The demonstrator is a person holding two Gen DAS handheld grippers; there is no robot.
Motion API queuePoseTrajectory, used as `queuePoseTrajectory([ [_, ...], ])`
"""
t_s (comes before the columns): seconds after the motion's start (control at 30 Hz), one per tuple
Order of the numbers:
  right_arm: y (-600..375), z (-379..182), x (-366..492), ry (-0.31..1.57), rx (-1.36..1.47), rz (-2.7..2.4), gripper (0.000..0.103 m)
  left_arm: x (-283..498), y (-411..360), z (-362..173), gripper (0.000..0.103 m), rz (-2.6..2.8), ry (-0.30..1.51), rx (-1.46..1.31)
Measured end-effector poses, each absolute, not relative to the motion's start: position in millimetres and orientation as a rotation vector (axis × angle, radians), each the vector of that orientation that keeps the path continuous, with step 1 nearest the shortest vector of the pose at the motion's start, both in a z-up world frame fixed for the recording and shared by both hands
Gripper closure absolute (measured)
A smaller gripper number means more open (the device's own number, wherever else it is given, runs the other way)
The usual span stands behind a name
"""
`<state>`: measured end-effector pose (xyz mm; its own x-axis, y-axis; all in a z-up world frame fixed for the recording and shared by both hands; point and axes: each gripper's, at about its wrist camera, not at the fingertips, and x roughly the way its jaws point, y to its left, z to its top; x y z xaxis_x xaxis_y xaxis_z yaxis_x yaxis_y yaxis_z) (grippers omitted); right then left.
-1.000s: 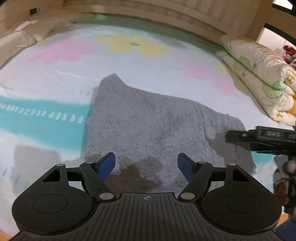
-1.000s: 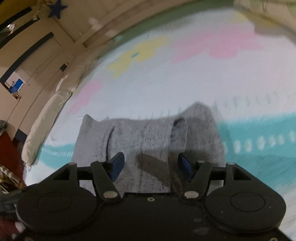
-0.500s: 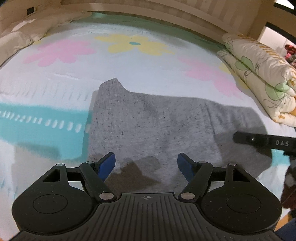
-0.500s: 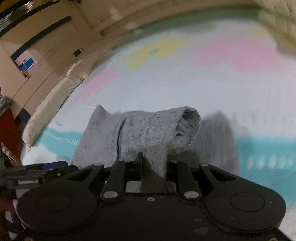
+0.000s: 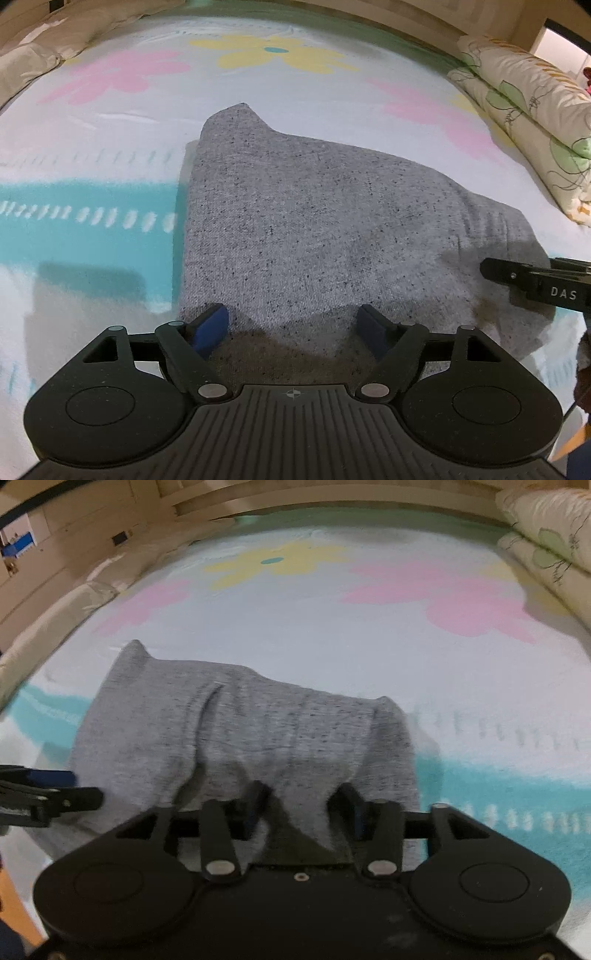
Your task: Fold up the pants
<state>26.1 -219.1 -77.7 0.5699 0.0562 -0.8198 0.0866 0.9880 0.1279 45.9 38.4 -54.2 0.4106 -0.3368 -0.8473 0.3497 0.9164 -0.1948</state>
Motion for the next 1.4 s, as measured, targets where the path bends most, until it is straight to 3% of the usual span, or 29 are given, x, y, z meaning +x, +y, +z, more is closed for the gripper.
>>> queuePoseTrajectory([
  [0.1,-222.9,-81.0,27.5,0.965,0.169,-0.039,0.04,44.0,35.6,-53.3,0.022,-0.421,1.058,0.027],
  [0.47,-236.8,-80.7,18.2,0.976,0.21,-0.053,0.029,34.8,45.2,-42.2,0.018,-0.303,0.978,0.108],
  [0.87,-255.8,-82.8,5.6,0.978,0.311,-0.02,0.024,59.4,74.8,-66.9,0.016,-0.204,1.083,0.001],
  [1.4,-282.5,-83.4,-2.0,0.958,0.416,-0.003,0.02,66.5,65.8,-72.2,0.011,-0.293,1.049,0.028],
])
